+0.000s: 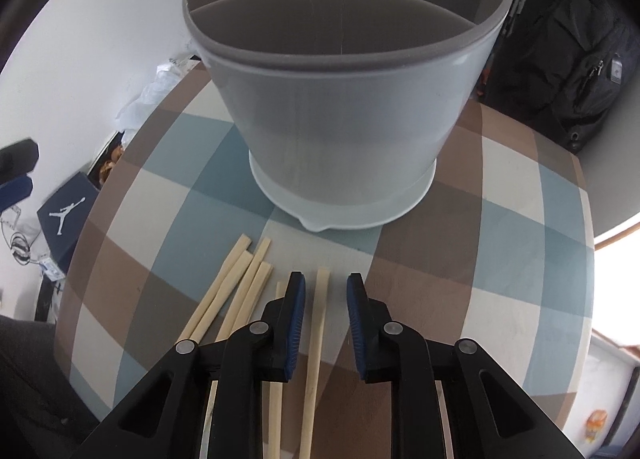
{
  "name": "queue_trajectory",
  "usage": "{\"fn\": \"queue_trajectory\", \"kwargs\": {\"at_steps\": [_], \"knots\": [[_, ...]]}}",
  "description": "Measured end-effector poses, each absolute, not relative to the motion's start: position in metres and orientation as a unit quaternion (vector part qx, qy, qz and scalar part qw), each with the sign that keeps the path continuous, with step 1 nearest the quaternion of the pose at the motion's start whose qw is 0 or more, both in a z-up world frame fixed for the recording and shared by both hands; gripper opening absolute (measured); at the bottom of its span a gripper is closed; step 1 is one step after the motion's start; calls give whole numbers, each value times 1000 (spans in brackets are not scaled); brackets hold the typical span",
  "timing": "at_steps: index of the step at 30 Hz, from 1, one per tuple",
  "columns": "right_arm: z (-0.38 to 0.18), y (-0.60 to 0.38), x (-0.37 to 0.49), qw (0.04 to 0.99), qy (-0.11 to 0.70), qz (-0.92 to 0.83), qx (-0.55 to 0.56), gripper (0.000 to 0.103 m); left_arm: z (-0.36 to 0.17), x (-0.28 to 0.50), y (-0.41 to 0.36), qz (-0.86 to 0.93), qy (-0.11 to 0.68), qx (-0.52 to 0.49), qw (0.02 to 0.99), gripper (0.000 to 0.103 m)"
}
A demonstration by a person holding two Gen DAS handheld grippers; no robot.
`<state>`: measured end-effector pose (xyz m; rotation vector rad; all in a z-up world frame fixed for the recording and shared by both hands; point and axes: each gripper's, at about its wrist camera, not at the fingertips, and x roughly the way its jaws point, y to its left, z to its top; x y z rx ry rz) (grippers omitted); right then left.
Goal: Organize utensils
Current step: 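Close the right gripper on a wooden chopstick from the pile, then close the left gripper on a chopstick while the right gripper holds its chopstick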
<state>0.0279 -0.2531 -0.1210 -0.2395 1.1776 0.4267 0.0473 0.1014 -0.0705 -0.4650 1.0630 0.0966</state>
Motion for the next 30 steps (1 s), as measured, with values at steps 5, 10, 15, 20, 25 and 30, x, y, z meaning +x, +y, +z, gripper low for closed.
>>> {"fn": "queue_trajectory", "kwargs": {"at_steps": [5, 10, 15, 20, 25, 30], "knots": [[-115, -267, 27, 815, 539, 200, -72, 5, -77, 48, 85, 32, 518, -161, 839, 77], [-88, -300, 22, 832, 515, 202, -28, 5, -95, 48, 53, -26, 572, -103, 813, 77], [-53, -346, 27, 848, 490, 195, 59, 5, -103, 44, 19, -55, 580, -23, 812, 77], [-37, -394, 32, 842, 480, 185, 162, 5, -118, 43, 15, -57, 606, -3, 793, 77], [-48, -410, 33, 835, 473, 179, 218, 5, -116, 43, 17, -51, 601, -2, 797, 78], [-66, -419, 34, 817, 489, 169, 254, 5, -117, 43, 23, -34, 599, 7, 800, 78]]}}
